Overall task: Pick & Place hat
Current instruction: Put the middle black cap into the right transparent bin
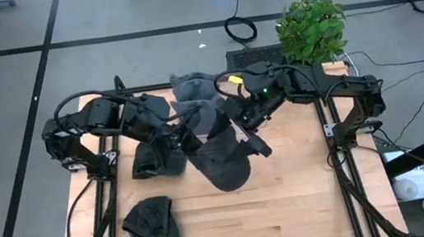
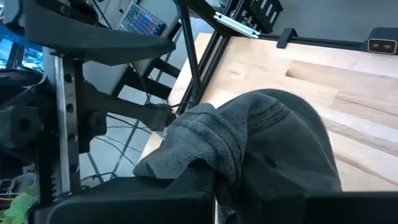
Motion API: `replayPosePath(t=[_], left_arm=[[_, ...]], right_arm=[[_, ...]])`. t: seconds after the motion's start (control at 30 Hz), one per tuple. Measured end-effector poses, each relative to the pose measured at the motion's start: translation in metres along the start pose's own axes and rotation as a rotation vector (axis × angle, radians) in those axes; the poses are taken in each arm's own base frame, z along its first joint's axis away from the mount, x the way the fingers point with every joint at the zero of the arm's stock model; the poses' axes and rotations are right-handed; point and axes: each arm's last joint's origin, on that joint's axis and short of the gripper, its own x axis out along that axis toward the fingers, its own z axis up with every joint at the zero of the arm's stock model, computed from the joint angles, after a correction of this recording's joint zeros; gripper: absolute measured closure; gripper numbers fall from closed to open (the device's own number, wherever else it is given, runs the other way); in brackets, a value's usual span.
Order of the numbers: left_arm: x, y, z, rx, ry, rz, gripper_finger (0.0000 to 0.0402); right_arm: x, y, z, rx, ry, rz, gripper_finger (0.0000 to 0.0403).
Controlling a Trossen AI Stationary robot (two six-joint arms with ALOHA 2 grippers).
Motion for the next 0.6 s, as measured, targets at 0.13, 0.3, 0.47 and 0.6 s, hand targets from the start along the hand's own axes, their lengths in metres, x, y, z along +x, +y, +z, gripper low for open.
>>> replayPosePath(t=[0.13,0.3,0.47,0.6], left_arm=[[-0.0011,-0.0011,-0.0005,-0.004,0.005,-0.009,0.0377],[-0.0009,-0.0009,-0.0006,-0.012,0.009,-0.006,0.0377],[-0.0009,-0.0001,-0.0008,-0.019,0.025,0.012,0.0377],[-0.0007,0.0007,0.0025,-0.008,-0.002,0.023,0.0377]], right_arm=[[-0.0003,0.0000,0.0038,-0.018,-0.036,0.001,0.0057],[-0.0051,0.0036,0.0064,-0.036,-0.055,0.008,0.0114],[-0.0047,0.0039,0.0055,-0.033,-0.044,0.028,0.0195],[-0.0048,0.0020,0.0051,-0.065,-0.046,-0.038,0.0245]])
